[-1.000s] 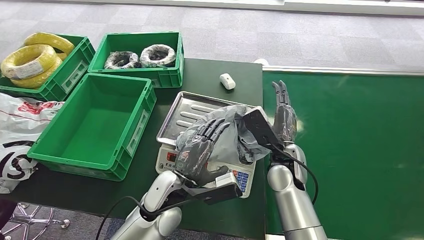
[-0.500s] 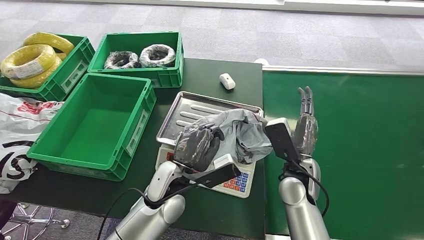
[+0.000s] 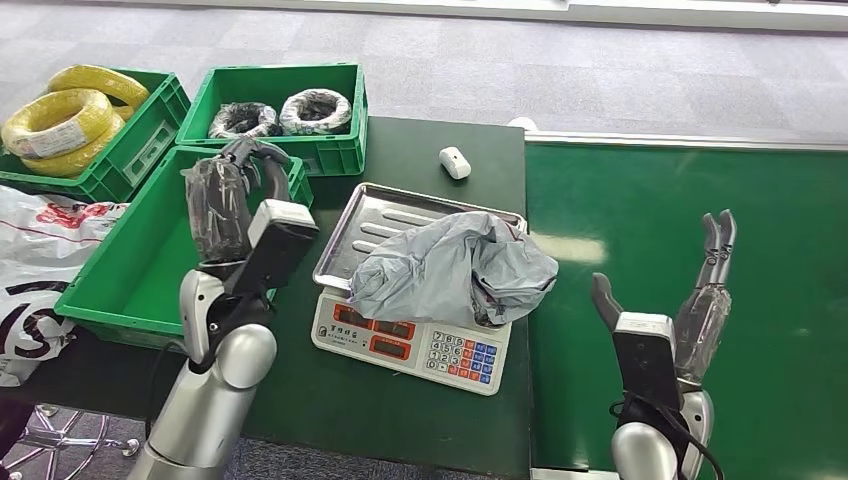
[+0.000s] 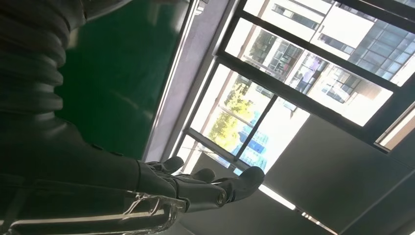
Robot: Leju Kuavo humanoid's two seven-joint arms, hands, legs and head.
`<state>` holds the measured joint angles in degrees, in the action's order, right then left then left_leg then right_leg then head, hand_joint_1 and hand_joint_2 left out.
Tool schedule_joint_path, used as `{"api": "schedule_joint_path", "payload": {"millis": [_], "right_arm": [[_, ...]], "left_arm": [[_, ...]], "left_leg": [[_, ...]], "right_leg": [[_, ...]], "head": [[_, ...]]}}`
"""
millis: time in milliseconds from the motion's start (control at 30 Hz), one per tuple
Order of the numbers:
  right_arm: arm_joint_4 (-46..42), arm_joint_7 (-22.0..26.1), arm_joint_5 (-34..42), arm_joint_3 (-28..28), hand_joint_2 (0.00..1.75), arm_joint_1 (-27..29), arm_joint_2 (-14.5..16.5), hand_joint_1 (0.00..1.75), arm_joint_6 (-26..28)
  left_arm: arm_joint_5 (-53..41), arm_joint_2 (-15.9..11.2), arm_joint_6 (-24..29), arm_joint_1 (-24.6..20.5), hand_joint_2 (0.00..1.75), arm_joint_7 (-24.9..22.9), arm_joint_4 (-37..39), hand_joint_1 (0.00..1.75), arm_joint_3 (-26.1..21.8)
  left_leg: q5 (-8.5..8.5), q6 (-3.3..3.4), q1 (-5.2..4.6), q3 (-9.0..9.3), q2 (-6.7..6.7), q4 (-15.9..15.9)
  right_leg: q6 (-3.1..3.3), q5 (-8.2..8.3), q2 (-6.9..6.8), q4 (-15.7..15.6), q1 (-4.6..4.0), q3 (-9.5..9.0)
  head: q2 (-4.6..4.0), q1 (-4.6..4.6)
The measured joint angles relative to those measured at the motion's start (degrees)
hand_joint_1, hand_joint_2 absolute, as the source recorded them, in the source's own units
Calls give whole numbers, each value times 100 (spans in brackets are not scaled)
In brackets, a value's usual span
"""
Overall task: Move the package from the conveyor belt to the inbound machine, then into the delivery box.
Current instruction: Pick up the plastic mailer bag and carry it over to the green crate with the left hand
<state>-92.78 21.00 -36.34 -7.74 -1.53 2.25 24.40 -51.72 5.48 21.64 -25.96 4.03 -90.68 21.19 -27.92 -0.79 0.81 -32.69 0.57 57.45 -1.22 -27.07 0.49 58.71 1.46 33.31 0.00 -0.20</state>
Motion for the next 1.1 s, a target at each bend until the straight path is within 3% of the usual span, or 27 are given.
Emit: {"api": "schedule_joint_path", "payload": {"millis": [100,133,200,267,733,767,867,900,1100], "right_arm": [[-59,75,137,-1,175,71,-106,0,28],[-57,96,186,-2,175,69,-141,0,33],[-33,129,265,-14,175,32,-197,0,33],[47,149,312,-61,175,-58,-238,0,32],[604,164,503,-498,175,-565,-352,0,96],[627,164,527,-513,175,-582,-361,0,102],[681,168,597,-554,175,-618,-388,0,128],[689,170,608,-566,175,-621,-395,0,135],[694,152,583,-608,175,-617,-400,0,149]], "left_arm": [[1216,-119,-1293,-61,175,-111,-119,19,-216],[1673,-148,-1843,-59,175,-126,-121,0,-257],[2308,-203,-2794,-34,175,-119,-69,0,-285],[2541,-251,-3363,25,175,-52,88,0,-235],[2575,-514,-3692,394,175,281,1119,0,319],[2567,-533,-3683,401,175,283,1160,9,338],[2297,-594,-3458,404,175,198,1292,140,429],[2188,-607,-3348,404,175,157,1338,175,461],[2026,-618,-3047,398,175,74,1522,175,545]], "left_leg": [[1,0,0,1,1,0],[1,0,-1,0,1,0],[1,0,-1,0,-3,0],[1,0,-2,2,-10,0],[1,0,-1,-1,-5,-1],[1,0,-1,-1,-5,-1],[1,0,-1,-1,-3,0],[1,0,-1,-1,-3,0],[1,0,0,0,-4,0]], "right_leg": [[0,0,0,0,0,-3],[0,0,0,0,0,-3],[0,0,1,1,1,-4],[0,1,5,0,2,-3],[0,0,7,1,0,1],[0,0,7,1,0,0],[0,0,7,1,1,0],[0,0,7,1,1,1],[0,0,7,1,0,2]], "head": [[0,-1],[0,-1],[0,-1],[0,1],[0,0],[0,0],[0,0],[0,0],[0,-1]]}}
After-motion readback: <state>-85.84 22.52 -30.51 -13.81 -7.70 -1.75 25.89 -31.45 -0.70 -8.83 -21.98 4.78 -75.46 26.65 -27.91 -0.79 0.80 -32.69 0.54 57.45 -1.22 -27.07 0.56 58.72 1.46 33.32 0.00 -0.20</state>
